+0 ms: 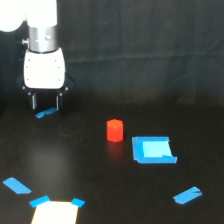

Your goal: Pick up the red object from the table

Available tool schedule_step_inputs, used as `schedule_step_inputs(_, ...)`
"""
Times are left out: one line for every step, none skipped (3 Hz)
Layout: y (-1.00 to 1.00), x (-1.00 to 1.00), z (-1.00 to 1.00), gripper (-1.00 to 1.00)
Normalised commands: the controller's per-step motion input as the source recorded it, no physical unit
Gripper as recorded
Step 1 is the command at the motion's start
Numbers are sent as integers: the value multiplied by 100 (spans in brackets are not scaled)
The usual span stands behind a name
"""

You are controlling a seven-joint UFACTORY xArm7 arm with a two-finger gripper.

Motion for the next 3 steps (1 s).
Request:
schedule_step_inputs(-38, 53, -33, 100)
schedule_step_inputs(6, 66, -43, 100)
schedule_step_inputs(-92, 100, -24, 100)
